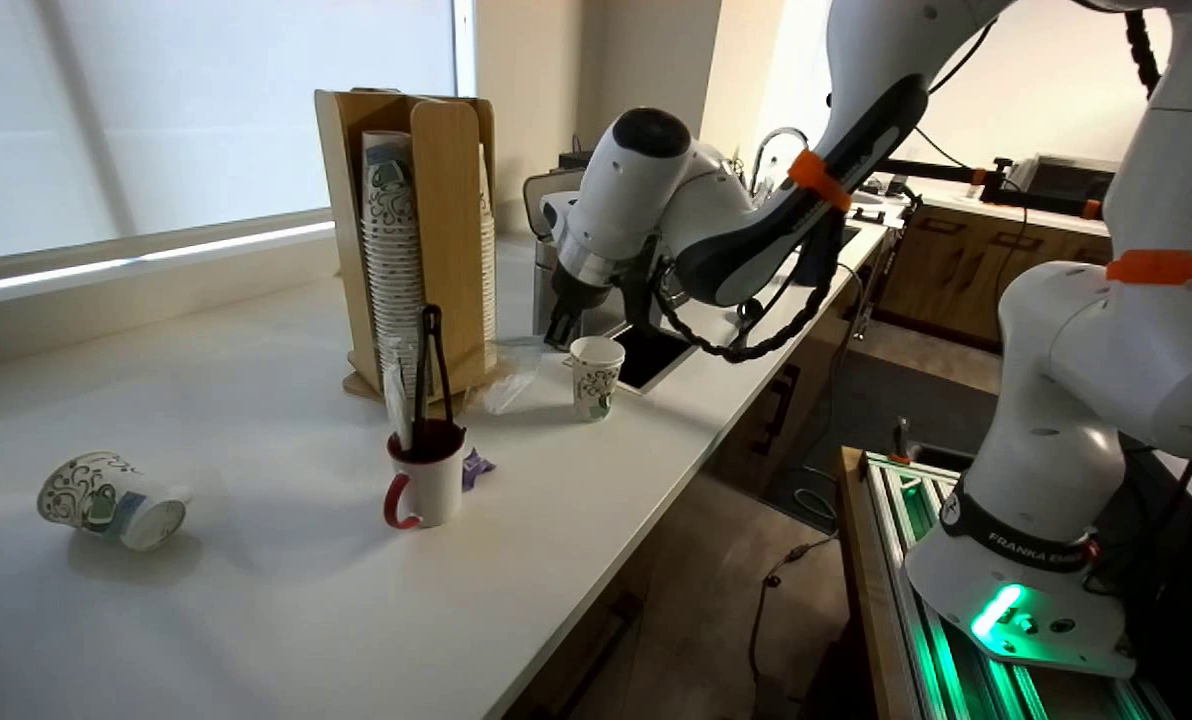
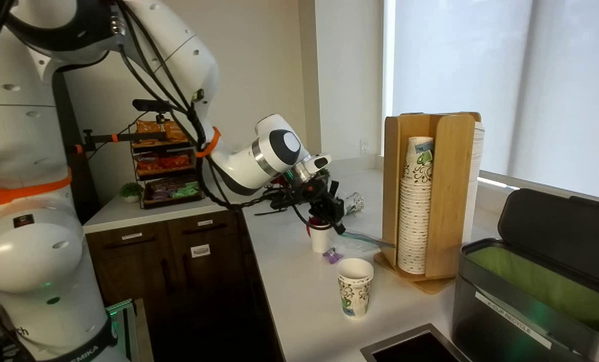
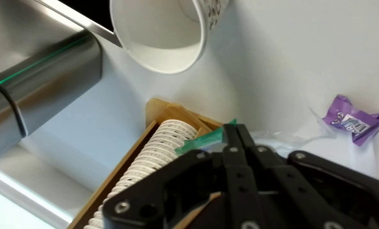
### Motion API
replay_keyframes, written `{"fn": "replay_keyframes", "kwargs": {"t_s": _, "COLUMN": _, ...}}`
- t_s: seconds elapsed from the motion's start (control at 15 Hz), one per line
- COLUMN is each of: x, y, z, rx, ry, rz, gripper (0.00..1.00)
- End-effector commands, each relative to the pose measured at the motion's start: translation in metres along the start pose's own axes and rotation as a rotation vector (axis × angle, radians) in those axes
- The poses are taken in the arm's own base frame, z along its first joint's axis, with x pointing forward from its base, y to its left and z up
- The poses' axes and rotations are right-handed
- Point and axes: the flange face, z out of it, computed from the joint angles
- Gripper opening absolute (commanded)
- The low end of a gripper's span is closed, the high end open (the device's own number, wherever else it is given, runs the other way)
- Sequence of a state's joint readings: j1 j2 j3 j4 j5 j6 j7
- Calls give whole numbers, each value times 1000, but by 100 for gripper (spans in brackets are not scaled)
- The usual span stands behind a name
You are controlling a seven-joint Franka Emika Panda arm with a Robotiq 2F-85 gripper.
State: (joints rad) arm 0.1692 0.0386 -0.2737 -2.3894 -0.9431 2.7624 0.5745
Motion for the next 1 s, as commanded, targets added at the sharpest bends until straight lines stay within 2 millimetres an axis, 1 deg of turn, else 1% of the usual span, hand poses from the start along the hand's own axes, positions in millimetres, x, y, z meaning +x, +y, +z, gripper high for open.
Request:
{"fn": "replay_keyframes", "kwargs": {"t_s": 0.0, "x": -26, "y": 12, "z": -34, "rx": 6, "ry": 77, "rz": 54, "gripper": 1}}
{"fn": "replay_keyframes", "kwargs": {"t_s": 0.13, "x": -36, "y": 18, "z": -47, "rx": -5, "ry": 91, "rz": 94, "gripper": 1}}
{"fn": "replay_keyframes", "kwargs": {"t_s": 0.33, "x": -61, "y": 30, "z": -59, "rx": -35, "ry": 61, "rz": 188, "gripper": 1}}
{"fn": "replay_keyframes", "kwargs": {"t_s": 0.53, "x": -87, "y": 41, "z": -55, "rx": -43, "ry": 8, "rz": 280, "gripper": 1}}
{"fn": "replay_keyframes", "kwargs": {"t_s": 0.6, "x": -93, "y": 50, "z": -58, "rx": -79, "ry": 20, "rz": 350, "gripper": 1}}
{"fn": "replay_keyframes", "kwargs": {"t_s": 0.67, "x": -99, "y": 55, "z": -59, "rx": -81, "ry": 22, "rz": 402, "gripper": 1}}
{"fn": "replay_keyframes", "kwargs": {"t_s": 0.93, "x": -108, "y": 77, "z": -71, "rx": -137, "ry": 100, "rz": 539, "gripper": 1}}
